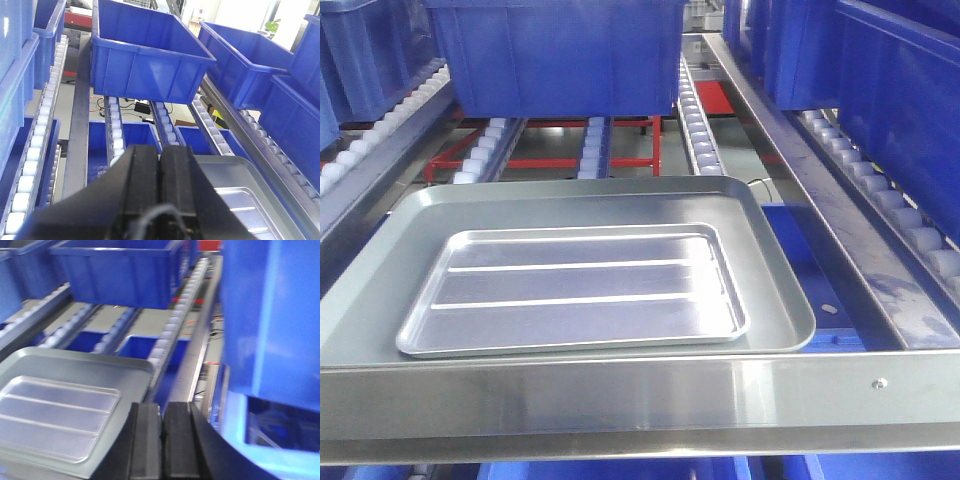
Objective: Grab silver tray and stack on right shelf
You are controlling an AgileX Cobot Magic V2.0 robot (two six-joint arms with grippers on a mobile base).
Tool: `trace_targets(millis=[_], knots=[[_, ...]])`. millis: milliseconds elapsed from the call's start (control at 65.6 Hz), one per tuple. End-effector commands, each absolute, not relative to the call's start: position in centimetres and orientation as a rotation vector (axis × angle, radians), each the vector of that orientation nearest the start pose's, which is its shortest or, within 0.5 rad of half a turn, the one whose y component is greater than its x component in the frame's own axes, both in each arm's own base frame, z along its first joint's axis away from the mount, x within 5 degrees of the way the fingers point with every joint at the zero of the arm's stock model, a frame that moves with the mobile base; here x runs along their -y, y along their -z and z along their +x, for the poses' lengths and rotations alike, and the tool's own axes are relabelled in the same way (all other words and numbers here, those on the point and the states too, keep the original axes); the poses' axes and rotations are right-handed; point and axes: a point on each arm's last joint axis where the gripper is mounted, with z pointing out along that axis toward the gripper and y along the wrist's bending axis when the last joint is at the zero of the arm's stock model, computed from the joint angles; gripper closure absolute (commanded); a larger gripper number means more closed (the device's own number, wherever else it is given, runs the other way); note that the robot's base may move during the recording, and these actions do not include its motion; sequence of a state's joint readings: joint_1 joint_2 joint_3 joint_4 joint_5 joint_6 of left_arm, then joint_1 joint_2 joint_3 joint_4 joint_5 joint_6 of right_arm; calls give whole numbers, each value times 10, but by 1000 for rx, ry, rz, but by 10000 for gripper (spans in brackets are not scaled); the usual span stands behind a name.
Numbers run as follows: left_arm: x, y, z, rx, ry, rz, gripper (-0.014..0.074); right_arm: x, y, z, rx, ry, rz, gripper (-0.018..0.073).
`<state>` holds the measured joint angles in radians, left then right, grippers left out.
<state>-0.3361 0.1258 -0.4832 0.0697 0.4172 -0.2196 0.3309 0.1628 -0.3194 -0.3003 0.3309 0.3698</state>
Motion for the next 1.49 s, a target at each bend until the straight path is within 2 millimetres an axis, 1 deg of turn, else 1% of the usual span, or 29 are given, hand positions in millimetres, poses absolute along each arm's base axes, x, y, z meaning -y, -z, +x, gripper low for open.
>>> trace_targets(millis=[0, 92, 122, 214, 290, 320, 412, 534, 854, 1480], knots=[[8, -342, 30, -1451, 389, 112, 689, -8, -288, 51, -1487, -217, -84, 511], [8, -342, 30, -1451, 389, 112, 689, -7, -273, 50, -1411, -211, -20, 511], [8, -342, 30, -1451, 389, 112, 689, -7, -263, 51, -1388, -216, -5, 511], [8, -342, 30, -1451, 389, 112, 689, -8, -244, 52, -1319, -264, 25, 511], [8, -342, 30, -1451, 389, 112, 689, -8, -222, 54, -1308, -294, 45, 511], [8, -342, 30, -1451, 389, 112, 689, -8, -218, 55, -1348, -289, 50, 511], [8, -342, 30, -1451, 389, 112, 689, -7, -217, 54, -1356, -283, 64, 511], [8, -342, 30, -1451, 389, 112, 689, -4, -218, 54, -1347, -192, 49, 511], [8, -342, 30, -1451, 389, 112, 689, -4, -214, 55, -1388, -202, 73, 511], [8, -342, 30, -1451, 389, 112, 689, -4, -214, 55, -1388, -202, 73, 511]])
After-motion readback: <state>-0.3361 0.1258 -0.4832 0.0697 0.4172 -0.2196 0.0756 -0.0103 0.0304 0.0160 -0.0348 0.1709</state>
